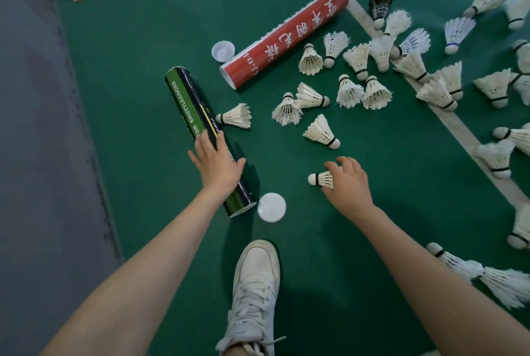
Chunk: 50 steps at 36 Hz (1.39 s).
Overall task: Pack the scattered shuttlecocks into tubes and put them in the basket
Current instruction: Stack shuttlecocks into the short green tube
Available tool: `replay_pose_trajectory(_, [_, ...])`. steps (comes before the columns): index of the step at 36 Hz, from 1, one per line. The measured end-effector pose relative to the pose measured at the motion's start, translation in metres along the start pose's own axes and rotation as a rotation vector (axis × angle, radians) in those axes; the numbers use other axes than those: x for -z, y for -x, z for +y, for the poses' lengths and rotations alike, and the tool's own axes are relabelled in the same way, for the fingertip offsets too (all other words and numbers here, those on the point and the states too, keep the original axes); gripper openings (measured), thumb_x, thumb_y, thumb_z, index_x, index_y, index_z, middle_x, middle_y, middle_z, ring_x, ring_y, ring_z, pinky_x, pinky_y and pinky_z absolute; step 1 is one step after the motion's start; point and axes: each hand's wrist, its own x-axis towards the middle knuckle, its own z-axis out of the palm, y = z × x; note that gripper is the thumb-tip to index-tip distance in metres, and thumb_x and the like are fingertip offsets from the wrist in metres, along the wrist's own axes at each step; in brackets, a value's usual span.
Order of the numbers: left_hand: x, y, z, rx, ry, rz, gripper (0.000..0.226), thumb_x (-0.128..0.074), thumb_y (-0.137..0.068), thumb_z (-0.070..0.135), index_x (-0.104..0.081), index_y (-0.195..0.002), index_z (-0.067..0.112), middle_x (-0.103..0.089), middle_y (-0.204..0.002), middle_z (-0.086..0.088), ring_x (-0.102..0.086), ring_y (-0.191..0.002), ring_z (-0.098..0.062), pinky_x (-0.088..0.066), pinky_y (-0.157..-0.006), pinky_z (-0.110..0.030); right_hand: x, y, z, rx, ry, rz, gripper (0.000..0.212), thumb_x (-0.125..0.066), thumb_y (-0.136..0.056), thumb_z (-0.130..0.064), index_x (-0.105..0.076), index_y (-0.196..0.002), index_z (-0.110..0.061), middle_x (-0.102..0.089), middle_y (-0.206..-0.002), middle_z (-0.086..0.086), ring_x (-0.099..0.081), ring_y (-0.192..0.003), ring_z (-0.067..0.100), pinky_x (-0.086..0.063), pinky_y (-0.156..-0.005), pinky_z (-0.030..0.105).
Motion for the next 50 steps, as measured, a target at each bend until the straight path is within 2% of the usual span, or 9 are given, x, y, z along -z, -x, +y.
replay_pose_trajectory(6, [-0.016, 0.019, 0.049, -0.325, 0.010, -0.057, 0.046, -0.060, -0.088, 0.030, -0.050, -0.130, 0.015, -0.036, -0.143, -0.010, -0.024, -0.136, -0.027, -0.016, -0.114, -0.039, 0.007, 0.001, 0.003, -0.006, -0.029, -0.009, 0.054, -0.060, -0.088, -0.024, -0.040, -0.138, -0.018, -0.028, -0.148, 0.011, -0.014, -0.142, 0.027, -0.016, -0.115, 0.044])
replay_pose_trajectory(17, [-0.071, 0.094, 0.143, -0.696, 0.028, -0.371, 0.046, -0.063, -0.084, 0.022, -0.050, -0.128, 0.014, -0.043, -0.132, -0.008, -0.038, -0.123, -0.027, -0.032, -0.103, -0.034, 0.031, 0.057, 0.082, -0.133, -0.359, 0.086, 0.075, -0.071, -0.082, -0.032, -0.033, -0.145, -0.020, -0.030, -0.147, 0.008, -0.020, -0.139, 0.024, -0.024, -0.114, 0.042])
replay_pose_trajectory(22, [-0.095, 0.137, 0.191, -0.907, -0.110, -0.321, 0.053, -0.060, -0.082, 0.015, -0.046, -0.132, 0.012, -0.037, -0.139, -0.014, -0.031, -0.129, -0.031, -0.022, -0.108, -0.037, 0.037, 0.109, 0.156, -0.474, -0.223, 0.133, 0.063, -0.066, -0.087, -0.034, -0.038, -0.142, -0.018, -0.029, -0.148, 0.009, -0.017, -0.140, 0.025, -0.021, -0.115, 0.038])
replay_pose_trajectory(29, [-0.126, 0.198, 0.239, -1.170, -0.239, -0.423, 0.056, -0.057, -0.085, 0.016, -0.039, -0.138, 0.014, -0.028, -0.146, -0.013, -0.021, -0.137, -0.029, -0.013, -0.112, -0.038, 0.021, 0.192, 0.231, -0.926, -0.241, 0.297, 0.062, -0.065, -0.084, -0.029, -0.037, -0.139, -0.018, -0.028, -0.148, 0.010, -0.013, -0.142, 0.029, -0.017, -0.113, 0.054])
replay_pose_trajectory(36, [-0.149, 0.238, 0.259, -1.246, -0.294, -0.700, 0.060, -0.051, -0.091, 0.019, -0.028, -0.146, 0.021, -0.031, -0.146, -0.008, -0.026, -0.134, -0.027, -0.030, -0.108, -0.039, -0.011, 0.237, 0.262, -1.282, -0.449, 0.288, 0.090, -0.068, -0.083, -0.021, -0.006, -0.147, -0.023, 0.011, -0.155, 0.008, 0.003, -0.143, 0.032, -0.025, -0.106, 0.063])
replay_pose_trajectory(41, [-0.154, 0.240, 0.261, -1.199, -0.260, -0.671, 0.061, -0.054, -0.093, 0.025, -0.027, -0.147, 0.019, -0.033, -0.145, -0.002, -0.025, -0.134, -0.021, -0.036, -0.103, -0.034, -0.017, 0.245, 0.269, -1.305, -0.620, 0.369, 0.099, -0.067, -0.083, -0.021, 0.007, -0.150, -0.026, 0.013, -0.157, 0.010, -0.022, -0.133, 0.040, -0.042, -0.095, 0.045])
replay_pose_trajectory(44, [-0.156, 0.237, 0.262, -1.181, -0.244, -0.621, 0.061, -0.053, -0.093, 0.022, -0.024, -0.147, 0.017, -0.030, -0.148, -0.003, -0.023, -0.137, -0.022, -0.029, -0.108, -0.033, -0.009, 0.242, 0.270, -1.227, -0.732, 0.605, 0.096, -0.068, -0.079, -0.020, -0.004, -0.150, -0.024, -0.002, -0.156, 0.012, -0.036, -0.126, 0.040, -0.043, -0.097, 0.043])
replay_pose_trajectory(47, [-0.155, 0.230, 0.264, -1.149, -0.174, -0.592, 0.070, -0.058, -0.090, 0.017, -0.021, -0.149, 0.017, -0.021, -0.153, -0.009, -0.015, -0.141, -0.024, -0.016, -0.115, -0.034, 0.011, 0.234, 0.267, -1.064, -0.905, 0.885, 0.094, -0.072, -0.076, -0.020, -0.012, -0.148, -0.021, -0.015, -0.152, 0.010, -0.041, -0.123, 0.026, -0.043, -0.094, 0.031])
replay_pose_trajectory(50, [-0.142, 0.228, 0.277, -1.013, 0.089, -0.669, 0.065, -0.057, -0.093, 0.029, -0.025, -0.147, 0.016, -0.023, -0.152, -0.006, -0.016, -0.141, -0.019, -0.014, -0.113, -0.030, 0.040, 0.222, 0.262, -0.868, -1.016, 0.981, 0.088, -0.071, -0.077, -0.020, -0.017, -0.147, -0.022, -0.025, -0.147, 0.005, -0.039, -0.120, 0.013, -0.044, -0.088, 0.021])
